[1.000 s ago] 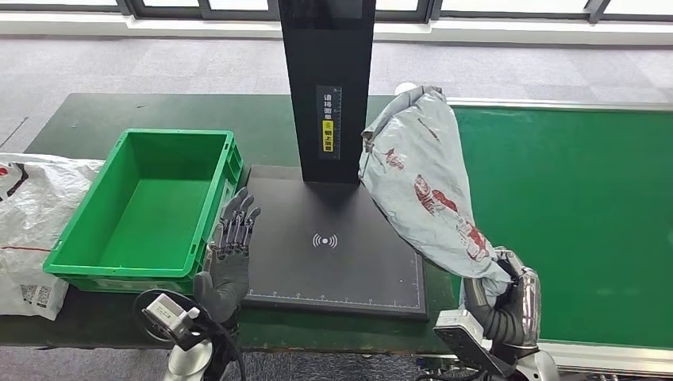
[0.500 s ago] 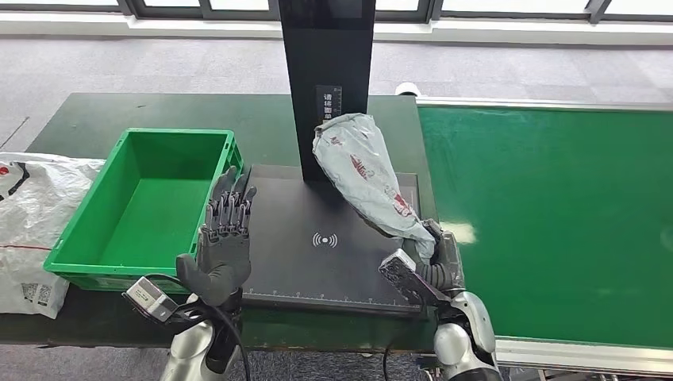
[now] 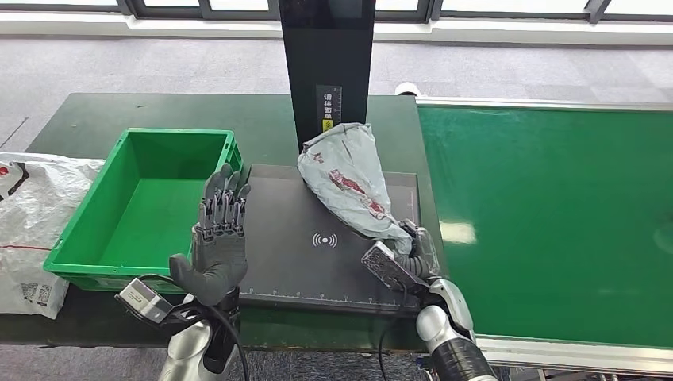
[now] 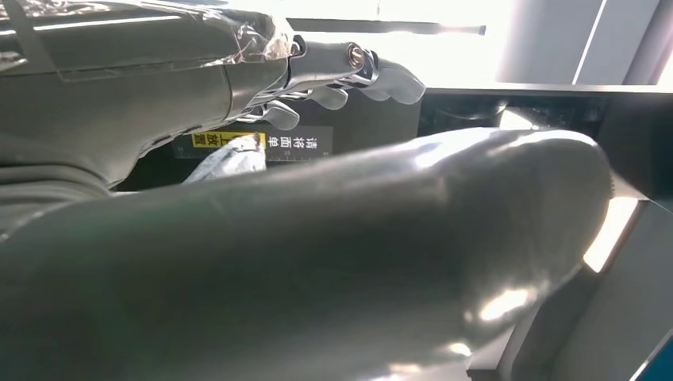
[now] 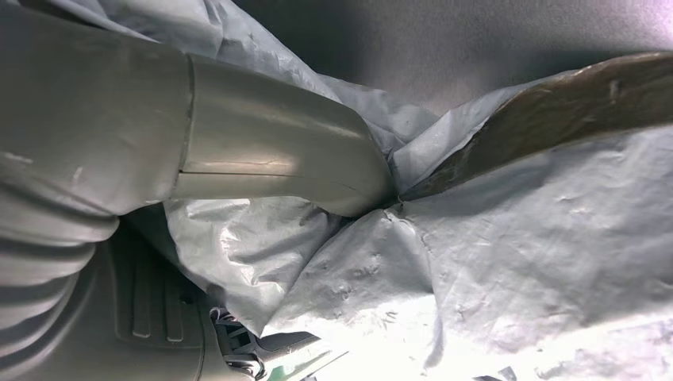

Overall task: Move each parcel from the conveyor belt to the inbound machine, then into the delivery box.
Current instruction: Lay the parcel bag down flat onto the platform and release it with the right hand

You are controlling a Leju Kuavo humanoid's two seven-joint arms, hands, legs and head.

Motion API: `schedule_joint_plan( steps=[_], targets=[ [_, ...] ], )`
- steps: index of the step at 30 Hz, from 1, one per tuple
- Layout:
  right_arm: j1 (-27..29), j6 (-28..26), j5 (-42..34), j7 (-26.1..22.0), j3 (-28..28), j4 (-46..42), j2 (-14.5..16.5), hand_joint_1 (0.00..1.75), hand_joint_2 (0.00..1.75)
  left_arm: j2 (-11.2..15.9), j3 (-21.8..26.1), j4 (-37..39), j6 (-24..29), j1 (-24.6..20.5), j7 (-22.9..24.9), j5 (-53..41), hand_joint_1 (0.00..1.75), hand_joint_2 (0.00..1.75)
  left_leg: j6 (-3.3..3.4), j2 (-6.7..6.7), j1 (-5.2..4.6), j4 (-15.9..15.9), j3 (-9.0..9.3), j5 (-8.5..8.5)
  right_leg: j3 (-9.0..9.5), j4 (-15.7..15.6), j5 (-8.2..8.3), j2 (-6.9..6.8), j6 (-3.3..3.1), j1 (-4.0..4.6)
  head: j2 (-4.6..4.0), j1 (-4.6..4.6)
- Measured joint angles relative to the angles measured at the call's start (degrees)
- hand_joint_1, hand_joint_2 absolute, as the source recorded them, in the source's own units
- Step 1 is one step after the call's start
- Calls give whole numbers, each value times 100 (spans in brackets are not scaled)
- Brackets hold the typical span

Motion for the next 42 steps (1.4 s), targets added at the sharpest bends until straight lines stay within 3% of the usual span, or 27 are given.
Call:
schedule_joint_plan(
  steps=[10, 23, 24, 25, 27, 28, 29, 42],
  targets=[
    [-116, 71, -15, -90, 12, 238, 38, 175, 175, 2, 0, -30, 49, 7, 0, -9, 0, 0, 0, 1, 0, 0, 0, 0, 0, 0, 0, 2, 0, 0, 0, 0],
    [-469, 381, -204, -1013, 543, 936, 510, 175, 175, 2, 0, -7, 199, 2, 2, 101, 0, 0, -5, 6, 4, 0, -1, 2, -8, 3, 0, 8, -2, 3, 0, 0],
    [-469, 409, -226, -1082, 611, 949, 550, 162, 175, 2, 0, 4, 199, 1, 2, 113, 0, 0, -5, 6, 3, 0, -1, 2, -9, 3, 0, 8, -2, 3, 0, 0],
    [-469, 434, -252, -1133, 674, 958, 587, 136, 175, 2, 0, 13, 199, 0, 2, 122, 0, 0, -5, 6, 3, 0, -2, 2, -10, 3, 0, 8, -2, 3, 0, 0],
    [-469, 469, -296, -1186, 774, 969, 650, 48, 175, 2, 0, 24, 199, -1, 2, 129, 0, 0, -5, 6, 3, 0, -2, 2, -10, 3, 0, 7, -2, 2, 0, 0],
    [-470, 475, -309, -1197, 812, 970, 671, 17, 175, 2, 0, 27, 199, -1, 2, 130, 0, 0, -5, 6, 3, 0, -3, 2, -10, 3, 0, 7, -2, 2, 0, 0],
    [-469, 467, -325, -1201, 843, 971, 686, 0, 175, 2, 0, 33, 198, -2, 2, 131, 0, 0, -5, 6, 3, 0, -3, 2, -10, 2, 0, 7, -2, 2, 0, 0],
    [-467, 326, -445, -1180, 887, 971, 714, 0, 175, 2, 0, 103, 182, -10, 2, 117, 0, 0, -5, 6, 2, 0, -2, 2, -11, 2, 1, 8, -3, 2, 0, 0]
  ],
)
